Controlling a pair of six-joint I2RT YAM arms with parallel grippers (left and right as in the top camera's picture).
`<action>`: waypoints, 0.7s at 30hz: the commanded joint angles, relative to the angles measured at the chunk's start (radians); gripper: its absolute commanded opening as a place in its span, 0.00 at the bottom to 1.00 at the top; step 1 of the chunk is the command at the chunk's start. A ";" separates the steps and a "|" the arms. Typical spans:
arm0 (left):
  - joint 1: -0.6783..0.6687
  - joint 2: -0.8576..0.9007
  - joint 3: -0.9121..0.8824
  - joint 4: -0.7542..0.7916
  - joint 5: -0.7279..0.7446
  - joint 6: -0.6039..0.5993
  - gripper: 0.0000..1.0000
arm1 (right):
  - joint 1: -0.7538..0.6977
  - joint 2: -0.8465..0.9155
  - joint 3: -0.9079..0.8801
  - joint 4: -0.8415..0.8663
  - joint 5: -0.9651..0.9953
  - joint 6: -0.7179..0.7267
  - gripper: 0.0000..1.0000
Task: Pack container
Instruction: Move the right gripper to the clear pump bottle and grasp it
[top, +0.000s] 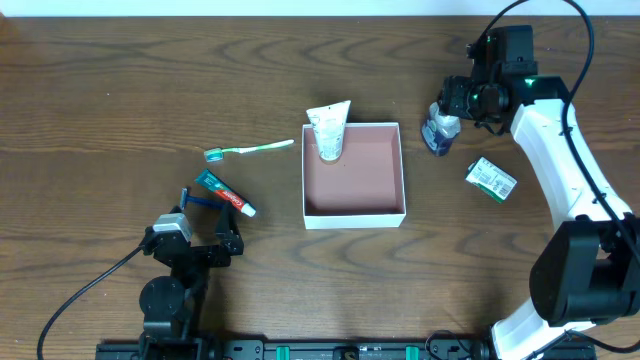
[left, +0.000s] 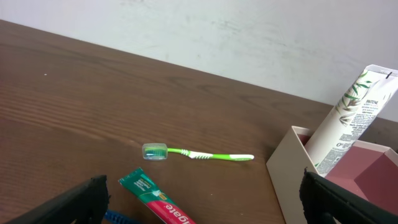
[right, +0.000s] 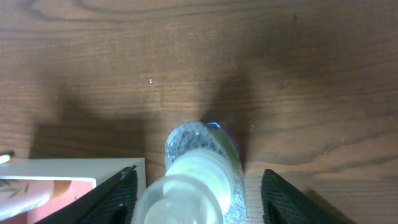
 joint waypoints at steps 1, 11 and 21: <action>0.004 -0.006 -0.030 -0.010 0.010 0.017 0.98 | 0.018 0.016 0.001 0.008 0.009 0.016 0.56; 0.004 -0.006 -0.030 -0.010 0.010 0.017 0.98 | 0.060 0.016 0.001 -0.003 0.010 -0.024 0.31; 0.004 -0.006 -0.030 -0.010 0.010 0.017 0.98 | 0.061 0.016 0.001 -0.062 0.066 -0.091 0.18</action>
